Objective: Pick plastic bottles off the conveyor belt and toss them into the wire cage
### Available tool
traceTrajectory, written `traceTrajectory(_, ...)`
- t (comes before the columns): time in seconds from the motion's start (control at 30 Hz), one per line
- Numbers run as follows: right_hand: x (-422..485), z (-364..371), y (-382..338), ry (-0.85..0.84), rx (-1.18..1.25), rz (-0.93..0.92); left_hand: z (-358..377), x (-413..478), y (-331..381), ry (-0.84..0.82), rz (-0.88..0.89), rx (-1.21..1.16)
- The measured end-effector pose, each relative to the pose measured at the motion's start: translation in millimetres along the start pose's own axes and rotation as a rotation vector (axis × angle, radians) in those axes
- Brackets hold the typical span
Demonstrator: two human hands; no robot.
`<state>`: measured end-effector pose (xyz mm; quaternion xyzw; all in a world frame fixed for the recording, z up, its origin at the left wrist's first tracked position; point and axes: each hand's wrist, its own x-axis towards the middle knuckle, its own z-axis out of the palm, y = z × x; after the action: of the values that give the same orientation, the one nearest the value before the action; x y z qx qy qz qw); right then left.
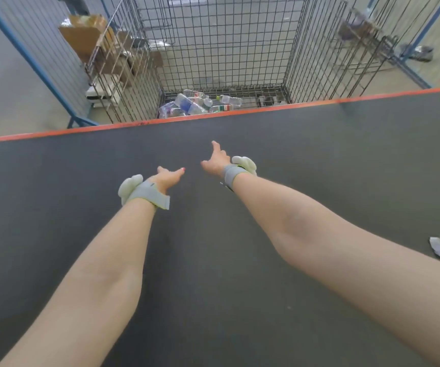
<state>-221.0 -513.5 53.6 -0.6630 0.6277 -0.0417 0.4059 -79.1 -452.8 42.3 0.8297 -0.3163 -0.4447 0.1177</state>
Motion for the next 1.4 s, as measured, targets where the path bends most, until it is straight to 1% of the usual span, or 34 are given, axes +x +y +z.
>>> traceTrajectory(0.07, -30, 10, 9, -0.041, -0.006, -0.01, 14, -30, -29, 0.008, 0.002, 0.137)
traceTrajectory(0.13, -62, 22, 18, -0.087, -0.04, -0.006, 27, -57, -58, 0.054, 0.01, 0.236)
traceTrajectory(0.27, -122, 53, 56, -0.234, -0.211, 0.008, 48, -104, -124, 0.098, -0.005, 0.475)
traceTrajectory(0.43, -182, 99, 114, -0.374, -0.407, 0.031, 73, -147, -219, 0.021, -0.094, 0.655)
traceTrajectory(0.5, -198, 115, 135, -0.424, -0.451, 0.04, 76, -160, -248, 0.035, -0.105, 0.731)
traceTrajectory(0.57, -210, 127, 155, -0.424, -0.504, 0.057, 77, -170, -264, 0.101, -0.089, 0.817)
traceTrajectory(0.67, -224, 127, 185, -0.351, -0.569, 0.107, 81, -187, -281, 0.178, -0.06, 0.935)
traceTrajectory(0.73, -229, 119, 198, -0.311, -0.56, 0.157, 81, -197, -290, 0.172, -0.048, 0.895)
traceTrajectory(0.8, -236, 112, 203, -0.287, -0.553, 0.168, 81, -203, -297, 0.143, -0.066, 0.815)
traceTrajectory(0.9, -245, 114, 197, -0.309, -0.521, 0.104, 82, -207, -295, 0.136, -0.073, 0.81)
traceTrajectory(1.03, -265, 134, 192, -0.376, -0.423, 0.024, 94, -214, -295, 0.13, -0.039, 0.79)
traceTrajectory(1.13, -277, 140, 203, -0.41, -0.57, 0.036, 108, -216, -302, 0.074, -0.033, 0.754)
traceTrajectory(1.2, -283, 136, 211, -0.387, -0.601, 0.104, 116, -217, -313, 0.022, -0.041, 0.733)
traceTrajectory(1.27, -282, 130, 212, -0.34, -0.536, 0.113, 119, -215, -319, 0.016, -0.046, 0.702)
traceTrajectory(1.4, -284, 134, 199, -0.292, -0.381, 0.001, 118, -214, -320, 0.05, -0.045, 0.632)
